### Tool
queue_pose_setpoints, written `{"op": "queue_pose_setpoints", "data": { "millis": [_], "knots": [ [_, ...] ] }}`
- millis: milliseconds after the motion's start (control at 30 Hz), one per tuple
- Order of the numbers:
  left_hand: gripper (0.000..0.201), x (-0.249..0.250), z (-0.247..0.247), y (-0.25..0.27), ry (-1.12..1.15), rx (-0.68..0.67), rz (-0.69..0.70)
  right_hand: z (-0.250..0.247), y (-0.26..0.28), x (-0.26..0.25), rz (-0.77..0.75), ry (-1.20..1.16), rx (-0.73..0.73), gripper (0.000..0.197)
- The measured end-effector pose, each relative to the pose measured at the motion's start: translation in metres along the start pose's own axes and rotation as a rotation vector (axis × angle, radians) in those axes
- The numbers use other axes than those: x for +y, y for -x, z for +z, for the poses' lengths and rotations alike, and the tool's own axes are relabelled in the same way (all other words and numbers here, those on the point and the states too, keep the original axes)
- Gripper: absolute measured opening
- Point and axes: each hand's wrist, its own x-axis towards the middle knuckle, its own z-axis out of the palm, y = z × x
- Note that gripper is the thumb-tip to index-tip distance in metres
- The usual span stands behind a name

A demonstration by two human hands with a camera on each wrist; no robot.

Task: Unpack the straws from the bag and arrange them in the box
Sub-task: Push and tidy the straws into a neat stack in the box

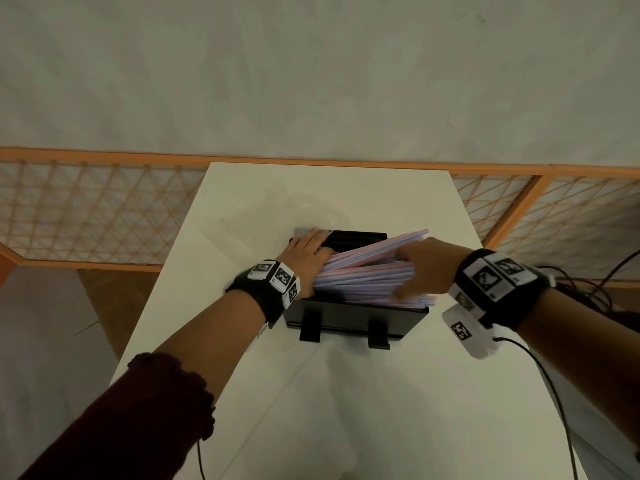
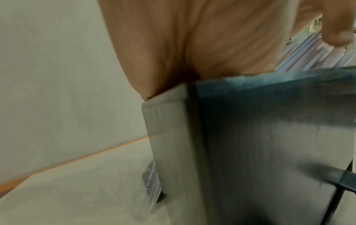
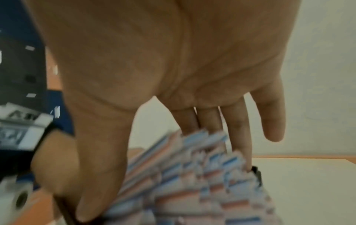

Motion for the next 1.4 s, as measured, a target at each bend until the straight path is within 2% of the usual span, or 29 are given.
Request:
{"op": "queue_pose_setpoints", "data": {
  "millis": [167,300,333,400,467,533,600,700,767,833,933,1033,1100,1167,1300,1400],
  "knots": [
    [0.090,-0.010,-0.006,0.003,0.161,-0.010,0.036,0.002,0.031,0.021,0.120,-0.290,0.211,0.075],
    [0.102,-0.015,-0.016,0.012,0.396,-0.066,0.017,0.031,0.025,0.019,0.164,-0.727,0.662,0.067],
    [0.103,-0.012,-0.018,0.016,0.446,-0.063,0.001,0.039,0.021,0.015,0.177,-0.846,0.714,0.065],
    [0.094,-0.002,-0.017,0.021,0.531,-0.029,-0.039,0.055,0.011,0.003,0.217,-1.073,0.714,0.060],
    [0.071,0.012,-0.009,0.020,0.603,0.061,-0.115,0.068,-0.003,-0.010,0.247,-1.204,0.716,0.056],
    [0.060,0.020,0.004,0.017,0.568,0.213,-0.134,0.078,-0.016,-0.022,0.250,-1.106,0.780,0.052],
    [0.067,0.018,0.014,0.015,0.455,0.327,-0.087,0.083,-0.024,-0.026,0.295,-0.902,0.824,0.047],
    [0.075,0.010,0.020,0.015,0.278,0.393,-0.023,0.085,-0.023,-0.022,0.384,-0.694,0.827,0.041],
    [0.067,0.008,0.020,0.013,0.205,0.411,0.029,0.084,-0.017,-0.019,0.296,-0.568,0.910,0.050],
    [0.051,0.008,0.019,0.012,0.212,0.417,0.062,0.082,-0.013,-0.019,0.122,-0.423,0.921,0.062],
    [0.038,0.005,0.021,0.010,0.256,0.434,0.094,0.083,-0.013,-0.020,-0.158,-0.126,0.802,0.075],
    [0.042,0.005,0.021,0.011,0.333,0.391,0.114,0.083,-0.019,-0.016,-0.233,0.107,0.624,0.090],
    [0.041,0.004,0.020,0.011,0.337,0.367,0.126,0.080,-0.023,-0.012,-0.203,0.149,0.489,0.099],
    [0.041,0.004,0.021,0.012,0.275,0.352,0.145,0.078,-0.024,-0.011,-0.193,0.154,0.416,0.099],
    [0.054,0.003,0.023,0.020,0.221,0.318,0.064,0.086,-0.020,-0.006,-0.195,0.109,0.443,0.083],
    [0.082,0.004,0.022,0.030,0.127,0.221,0.026,0.089,-0.022,-0.003,-0.151,0.033,0.457,0.085]
  ]
}}
